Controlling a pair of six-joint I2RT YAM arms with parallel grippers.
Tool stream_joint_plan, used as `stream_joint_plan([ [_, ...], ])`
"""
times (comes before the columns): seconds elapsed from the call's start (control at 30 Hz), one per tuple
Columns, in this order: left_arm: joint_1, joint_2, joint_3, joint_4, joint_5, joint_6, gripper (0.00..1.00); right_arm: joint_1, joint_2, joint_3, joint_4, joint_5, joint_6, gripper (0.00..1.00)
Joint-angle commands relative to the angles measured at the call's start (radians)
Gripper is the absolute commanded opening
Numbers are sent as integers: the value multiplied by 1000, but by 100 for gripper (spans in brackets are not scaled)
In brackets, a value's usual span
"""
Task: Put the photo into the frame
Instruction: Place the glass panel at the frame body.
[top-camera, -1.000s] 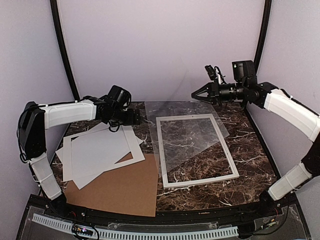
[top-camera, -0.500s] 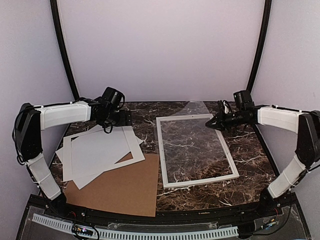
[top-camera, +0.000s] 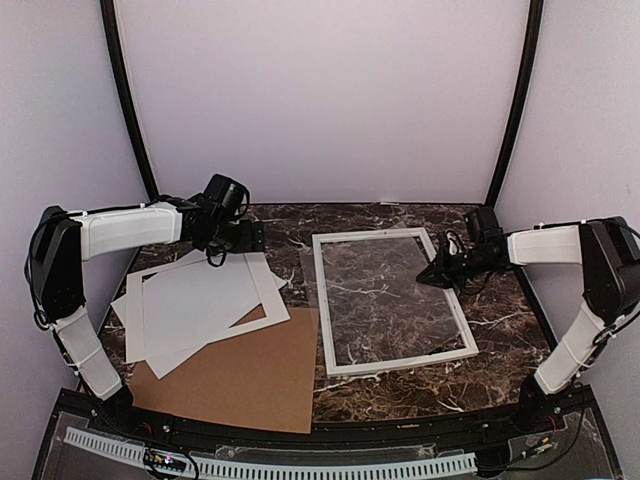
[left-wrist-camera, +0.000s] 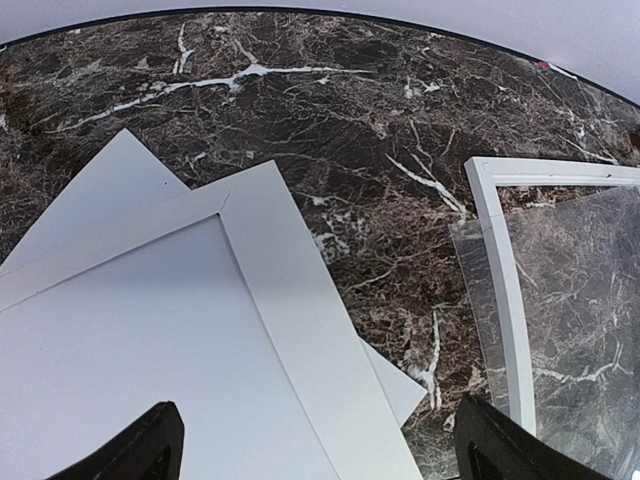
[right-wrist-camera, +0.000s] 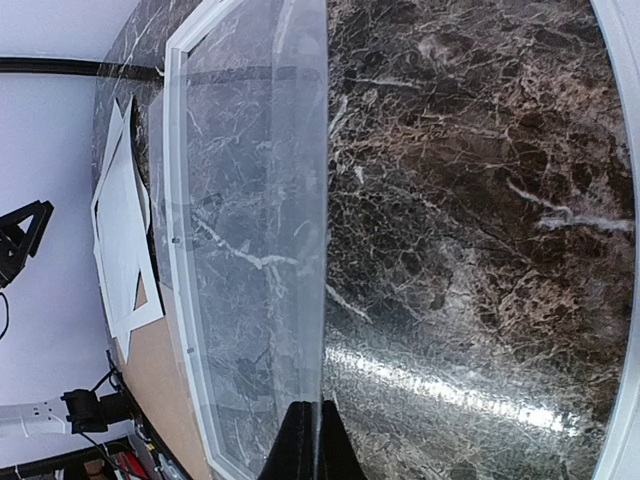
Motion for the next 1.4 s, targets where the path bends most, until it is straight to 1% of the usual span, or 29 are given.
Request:
stream_joint_plan([
  [0.0, -7, -11, -12, 20, 22, 12, 97, -10, -42, 11, 45, 49, -13, 0],
  [0.63, -45, 15, 12, 20, 35, 21, 96, -28, -34, 48, -4, 133, -52, 0],
  [1.03, -50, 19, 17, 17, 35, 24, 96, -37, -14, 79, -35, 149, -91, 0],
  [1.37, -52, 18, 19, 15, 29, 28, 96, -39, -13, 79, -32, 152, -87, 0],
])
